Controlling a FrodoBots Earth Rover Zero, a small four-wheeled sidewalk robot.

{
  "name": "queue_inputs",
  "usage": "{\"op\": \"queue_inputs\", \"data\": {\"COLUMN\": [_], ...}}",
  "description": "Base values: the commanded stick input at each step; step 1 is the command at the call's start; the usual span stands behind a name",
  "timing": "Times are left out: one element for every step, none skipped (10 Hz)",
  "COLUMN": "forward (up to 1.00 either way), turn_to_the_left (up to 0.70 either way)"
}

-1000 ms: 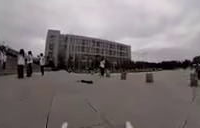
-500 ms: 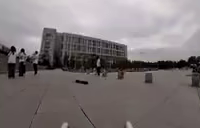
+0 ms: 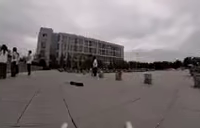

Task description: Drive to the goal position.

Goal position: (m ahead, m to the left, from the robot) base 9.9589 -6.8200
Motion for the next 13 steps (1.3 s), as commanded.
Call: {"op": "queue_inputs", "data": {"forward": [0.7, 0.7, 0.7, 0.7, 0.7, 0.7, 0.7, 0.7, 0.7, 0.7, 0.7, 0.7, 0.7], "turn_to_the_left": [-0.14, -0.14, -0.14, -0.14, -0.14, -0.14, -0.14, -0.14, -0.14, -0.14, -0.14, -0.14, -0.14]}}
